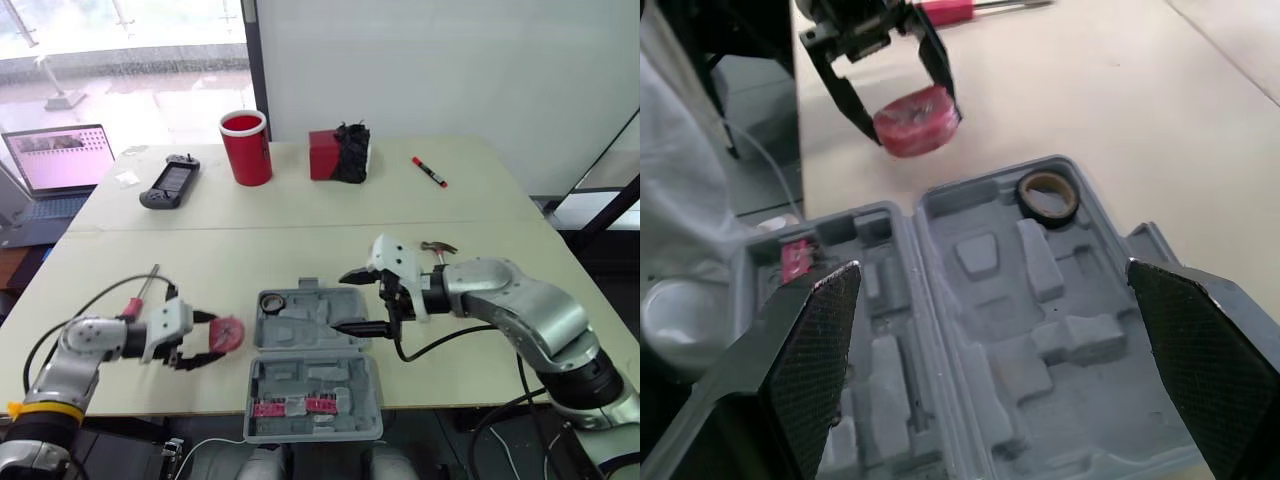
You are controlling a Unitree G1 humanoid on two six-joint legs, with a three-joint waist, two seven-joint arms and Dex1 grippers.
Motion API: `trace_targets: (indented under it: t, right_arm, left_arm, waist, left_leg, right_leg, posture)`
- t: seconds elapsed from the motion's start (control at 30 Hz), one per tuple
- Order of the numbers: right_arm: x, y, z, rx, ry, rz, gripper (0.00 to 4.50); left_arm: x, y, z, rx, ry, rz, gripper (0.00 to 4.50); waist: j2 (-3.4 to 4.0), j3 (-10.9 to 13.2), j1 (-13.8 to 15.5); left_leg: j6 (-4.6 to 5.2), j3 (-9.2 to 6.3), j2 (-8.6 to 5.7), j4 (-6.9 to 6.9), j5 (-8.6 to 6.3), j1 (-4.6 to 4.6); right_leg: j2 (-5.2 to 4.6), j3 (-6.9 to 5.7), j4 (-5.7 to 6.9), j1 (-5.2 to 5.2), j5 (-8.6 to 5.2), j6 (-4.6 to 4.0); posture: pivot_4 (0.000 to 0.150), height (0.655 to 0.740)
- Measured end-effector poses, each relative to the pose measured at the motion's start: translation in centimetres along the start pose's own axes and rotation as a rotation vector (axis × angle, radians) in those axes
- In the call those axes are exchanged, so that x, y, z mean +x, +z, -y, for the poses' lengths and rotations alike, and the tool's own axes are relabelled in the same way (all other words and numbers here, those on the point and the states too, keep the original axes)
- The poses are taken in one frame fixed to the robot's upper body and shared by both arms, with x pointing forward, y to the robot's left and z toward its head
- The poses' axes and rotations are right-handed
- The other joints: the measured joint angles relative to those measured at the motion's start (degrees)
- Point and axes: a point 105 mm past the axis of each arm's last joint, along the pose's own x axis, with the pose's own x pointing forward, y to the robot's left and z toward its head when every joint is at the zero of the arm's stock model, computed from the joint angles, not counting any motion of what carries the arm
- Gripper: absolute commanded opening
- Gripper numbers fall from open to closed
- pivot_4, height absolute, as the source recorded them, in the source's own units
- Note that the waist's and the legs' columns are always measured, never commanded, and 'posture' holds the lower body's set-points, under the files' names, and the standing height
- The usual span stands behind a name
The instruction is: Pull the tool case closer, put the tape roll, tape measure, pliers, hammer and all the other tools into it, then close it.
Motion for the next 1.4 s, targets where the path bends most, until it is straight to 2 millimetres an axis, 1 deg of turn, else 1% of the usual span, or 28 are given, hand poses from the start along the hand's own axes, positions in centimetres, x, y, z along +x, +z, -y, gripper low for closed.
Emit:
trace_targets:
  t: [0.07, 0.13, 0.17, 0.27, 0.3, 0.43, 0.5, 0.63, 0.8, 0.9, 0.93, 0.97, 1.07, 1.1, 1.13, 1.2, 1.27, 1.3, 1.33, 1.4]
  right_arm:
    - [0.2, -0.1, 0.1, 0.093, -0.008, -0.003, 4.50]
    - [1.1, 0.9, 0.6, 0.259, -0.008, 0.016, 4.50]
    - [1.4, 1.4, 0.6, 0.317, 0.011, 0.023, 4.50]
    - [2.8, 3.4, 0.6, 0.552, 0.127, 0.105, 4.50]
    - [3.3, 3.6, 0.5, 0.609, 0.157, 0.116, 4.50]
    - [4.0, 3.2, 1.1, 0.764, 0.181, 0.150, 4.50]
    - [4.4, 3.1, 1.0, 0.794, 0.184, 0.152, 4.50]
    - [5.4, 2.1, 0.5, 0.847, 0.173, 0.114, 4.50]
    - [6.3, 2.0, 0.1, 0.884, 0.173, 0.107, 4.50]
    - [6.5, 2.2, 0.2, 0.936, 0.186, 0.142, 3.66]
    - [6.5, 2.2, 0.3, 0.945, 0.180, 0.146, 3.10]
    - [6.5, 2.0, 0.5, 0.962, 0.173, 0.147, 2.77]
    - [6.1, 1.6, 1.1, 1.001, 0.149, 0.156, 1.16]
    - [6.0, 1.4, 1.3, 1.014, 0.147, 0.160, 0.74]
    - [5.8, 1.4, 1.4, 1.025, 0.150, 0.165, 0.46]
    - [5.6, 1.4, 1.4, 1.024, 0.154, 0.169, 0.47]
    - [5.4, 1.5, 1.3, 1.021, 0.165, 0.168, 0.47]
    - [5.2, 1.9, 1.1, 1.013, 0.196, 0.183, 0.47]
    - [5.0, 2.2, 0.8, 1.005, 0.219, 0.193, 0.47]
    - [4.9, 2.4, 0.5, 0.993, 0.243, 0.186, 0.47]
  left_arm:
    - [0.3, 1.5, -0.7, 0.034, 0.017, 0.019, 3.08]
    - [0.9, 3.2, -1.5, 0.066, 0.043, 0.044, 3.08]
    - [1.3, 4.0, -1.7, 0.082, 0.049, 0.061, 3.08]
    - [2.7, 6.3, -1.4, 0.115, 0.033, 0.111, 3.08]
    - [3.1, 6.9, -1.1, 0.125, 0.016, 0.122, 3.08]
    - [3.6, 7.1, -0.7, 0.108, -0.001, 0.119, 3.08]
    - [3.9, 7.2, -0.5, 0.107, -0.015, 0.120, 3.08]
    - [4.5, 7.6, -0.4, 0.106, -0.023, 0.137, 3.08]
    - [4.6, 8.3, -0.8, 0.126, -0.015, 0.154, 3.08]
    - [4.9, 8.2, -0.6, 0.128, -0.028, 0.151, 3.08]
    - [4.9, 8.2, -0.5, 0.130, -0.031, 0.152, 3.08]
    - [4.9, 8.2, -0.5, 0.132, -0.031, 0.154, 3.08]
    - [4.9, 8.4, -0.5, 0.143, -0.031, 0.164, 3.08]
    - [4.9, 8.5, -0.5, 0.153, -0.028, 0.167, 3.08]
    - [4.9, 8.6, -0.5, 0.167, -0.023, 0.171, 3.08]
    - [4.9, 8.7, -0.5, 0.176, -0.021, 0.176, 3.08]
    - [4.8, 8.9, -0.5, 0.186, -0.018, 0.186, 4.10]
    - [4.8, 8.5, -0.5, 0.174, -0.017, 0.175, 4.42]
    - [4.8, 7.9, -0.6, 0.152, -0.014, 0.166, 4.50]
    - [4.6, 7.1, -0.6, 0.120, -0.008, 0.151, 4.50]
  waist:
    - [0.00, 0.00, -0.32]
    - [0.00, 0.00, -1.07]
    - [0.00, 0.00, -1.32]
    - [0.01, 0.00, -1.69]
    - [0.01, -0.01, -1.64]
    - [0.01, 0.00, -1.45]
    - [0.02, 0.00, -1.53]
    - [0.02, 0.00, -1.66]
    - [0.01, 0.00, -1.85]
    - [0.02, 0.00, -2.15]
    - [0.02, 0.00, -2.24]
    - [0.02, 0.00, -2.29]
    - [0.02, 0.00, -2.55]
    - [0.02, 0.00, -2.66]
    - [0.02, 0.00, -2.81]
    - [0.03, 0.00, -2.92]
    - [0.03, 0.00, -2.90]
    - [0.04, -0.01, -2.93]
    - [0.04, -0.01, -3.00]
    - [0.04, -0.01, -2.98]
  left_leg:
    - [0.00, 0.02, 0.01, -0.01, 0.00, 0.01]
    - [-0.07, 0.00, 0.02, 0.00, 0.06, 0.02]
    - [-0.12, -0.02, 0.03, -0.01, 0.09, 0.02]
    - [-0.12, 0.00, 0.09, -0.02, 0.10, 0.08]
    - [-0.12, -0.01, 0.09, -0.03, 0.10, 0.08]
    - [-0.13, 0.02, 0.08, -0.01, 0.10, 0.04]
    - [-0.13, 0.04, 0.08, -0.02, 0.10, 0.04]
    - [-0.13, 0.06, 0.09, -0.01, 0.10, 0.04]
    - [-0.12, 0.07, 0.09, -0.01, 0.11, 0.04]
    - [-0.12, 0.07, 0.09, -0.01, 0.11, 0.04]
    - [-0.12, 0.07, 0.10, 0.00, 0.11, 0.05]
    - [-0.12, 0.06, 0.10, 0.00, 0.12, 0.05]
    - [-0.12, 0.07, 0.10, 0.00, 0.12, 0.05]
    - [-0.12, 0.07, 0.10, 0.00, 0.12, 0.05]
    - [-0.12, 0.07, 0.12, 0.00, 0.12, 0.05]
    - [-0.12, 0.11, 0.14, 0.00, 0.12, 0.05]
    - [-0.12, 0.11, 0.15, 0.00, 0.12, 0.05]
    - [-0.12, 0.15, 0.15, 0.00, 0.12, 0.07]
    - [-0.11, 0.18, 0.16, -0.01, 0.12, 0.10]
    - [-0.11, 0.18, 0.18, 0.00, 0.12, 0.10]
  right_leg:
    - [0.02, 0.04, 0.04, -0.02, 0.00, 0.00]
    - [0.08, 0.06, 0.27, -0.12, 0.02, -0.04]
    - [0.10, 0.07, 0.37, -0.17, 0.02, -0.05]
    - [0.19, 0.10, 0.45, -0.19, 0.05, -0.11]
    - [0.20, 0.10, 0.47, -0.20, 0.05, -0.12]
    - [0.19, 0.14, 0.48, -0.25, 0.05, -0.12]
    - [0.20, 0.17, 0.50, -0.29, 0.05, -0.12]
    - [0.20, 0.20, 0.51, -0.31, 0.05, -0.12]
    - [0.22, 0.22, 0.53, -0.31, 0.05, -0.12]
    - [0.23, 0.23, 0.55, -0.32, 0.05, -0.12]
    - [0.23, 0.23, 0.56, -0.32, 0.05, -0.12]
    - [0.24, 0.23, 0.56, -0.31, 0.05, -0.12]
    - [0.24, 0.24, 0.56, -0.32, 0.05, -0.12]
    - [0.25, 0.24, 0.56, -0.32, 0.05, -0.12]
    - [0.26, 0.25, 0.57, -0.32, 0.05, -0.12]
    - [0.30, 0.31, 0.61, -0.36, 0.05, -0.12]
    - [0.31, 0.32, 0.61, -0.35, 0.05, -0.13]
    - [0.31, 0.35, 0.61, -0.35, 0.05, -0.12]
    - [0.33, 0.40, 0.61, -0.35, 0.05, -0.12]
    - [0.37, 0.41, 0.61, -0.36, 0.05, -0.13]
  posture:
    - [0.150, 0.7400]
    - [0.150, 0.7400]
    - [0.150, 0.7400]
    - [0.150, 0.7400]
    - [0.150, 0.7400]
    - [0.150, 0.7400]
    - [0.150, 0.7400]
    - [0.150, 0.7400]
    - [0.150, 0.7400]
    - [0.150, 0.7400]
    - [0.150, 0.7400]
    - [0.150, 0.7400]
    - [0.150, 0.7400]
    - [0.150, 0.7400]
    - [0.150, 0.7400]
    - [0.150, 0.7400]
    - [0.150, 0.7400]
    - [0.150, 0.7400]
    - [0.150, 0.7400]
    - [0.150, 0.7400]
